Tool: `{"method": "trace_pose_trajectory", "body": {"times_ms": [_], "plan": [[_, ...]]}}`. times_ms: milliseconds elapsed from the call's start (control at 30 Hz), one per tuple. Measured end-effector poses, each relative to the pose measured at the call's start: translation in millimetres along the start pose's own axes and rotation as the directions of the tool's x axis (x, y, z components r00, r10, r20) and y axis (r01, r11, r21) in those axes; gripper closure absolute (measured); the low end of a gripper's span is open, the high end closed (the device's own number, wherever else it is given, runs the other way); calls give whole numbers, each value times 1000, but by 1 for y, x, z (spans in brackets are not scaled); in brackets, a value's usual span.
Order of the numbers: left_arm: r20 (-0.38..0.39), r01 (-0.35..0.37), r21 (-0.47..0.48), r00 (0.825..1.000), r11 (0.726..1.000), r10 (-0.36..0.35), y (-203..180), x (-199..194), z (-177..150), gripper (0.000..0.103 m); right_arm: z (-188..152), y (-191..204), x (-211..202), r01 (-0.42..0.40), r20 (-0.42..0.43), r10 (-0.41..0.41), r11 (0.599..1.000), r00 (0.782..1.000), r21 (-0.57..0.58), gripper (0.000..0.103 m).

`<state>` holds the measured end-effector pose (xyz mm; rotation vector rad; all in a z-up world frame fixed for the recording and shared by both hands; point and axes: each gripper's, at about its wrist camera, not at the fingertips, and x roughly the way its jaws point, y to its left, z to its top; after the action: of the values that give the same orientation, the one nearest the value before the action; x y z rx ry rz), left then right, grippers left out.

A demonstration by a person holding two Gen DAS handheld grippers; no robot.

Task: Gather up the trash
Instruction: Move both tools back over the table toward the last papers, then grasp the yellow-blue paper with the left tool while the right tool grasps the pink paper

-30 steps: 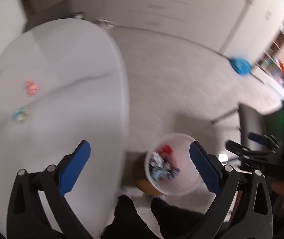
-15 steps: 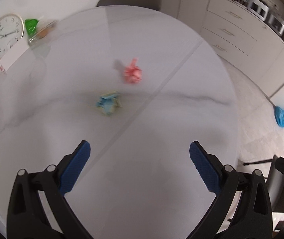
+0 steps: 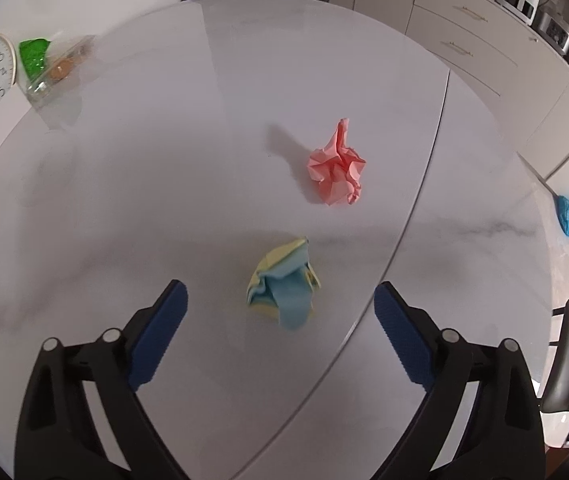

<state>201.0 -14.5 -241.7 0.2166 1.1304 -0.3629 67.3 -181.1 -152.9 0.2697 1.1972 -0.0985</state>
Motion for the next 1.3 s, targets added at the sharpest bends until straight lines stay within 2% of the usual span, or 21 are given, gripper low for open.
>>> {"method": "trace_pose_trajectory", "body": {"times_ms": [33,67,100,133,233,400,567,800,967,1067,1167,1233,1267,1300], "plan": [[-4,-5,8,1000,1000,5,-2,5,1,13,1,2,2,1,-5,-1,1000,1000,-2,3],[-10,-12,19,1000,1000,12,-3,9,2,18,3,5,4,1,-10,-1,1000,1000,-4,3],[-17,-13,26,1000,1000,13,-4,13,2,29,5,7,6,2,-13,-2,1000,1000,-7,2],[-30,-10,27,999,1000,11,-4,17,2,32,7,9,8,2,-17,-2,1000,1000,-10,2],[-30,8,-19,1000,1000,-9,0,22,2,40,11,14,11,-1,-23,1,1000,1000,-22,2],[-18,13,-52,1000,999,-14,7,21,6,62,28,28,20,-13,-18,12,998,1000,-57,2],[-31,50,-151,998,987,-56,26,16,3,67,58,44,31,-56,24,59,994,998,-97,2],[-63,33,-232,997,972,-48,55,2,-18,68,104,86,84,-72,-2,73,978,997,-194,4],[-72,2,-242,997,970,-20,73,-10,-34,68,120,109,117,-57,-37,50,973,998,-223,16],[-69,-1,-254,998,967,-17,82,-16,-37,68,124,117,127,-35,-40,26,972,999,-230,26],[-62,-4,-260,998,966,-13,86,-22,-44,68,124,125,135,0,-48,-12,967,999,-254,42],[-57,4,-269,998,963,-20,89,-24,-48,68,124,130,138,9,-58,-25,964,998,-266,60],[-56,6,-273,998,962,-22,90,-25,-49,68,123,132,138,21,-49,-36,961,998,-275,63],[-54,6,-274,998,962,-22,89,-27,-51,68,123,133,138,23,-48,-38,958,998,-284,73]]}}
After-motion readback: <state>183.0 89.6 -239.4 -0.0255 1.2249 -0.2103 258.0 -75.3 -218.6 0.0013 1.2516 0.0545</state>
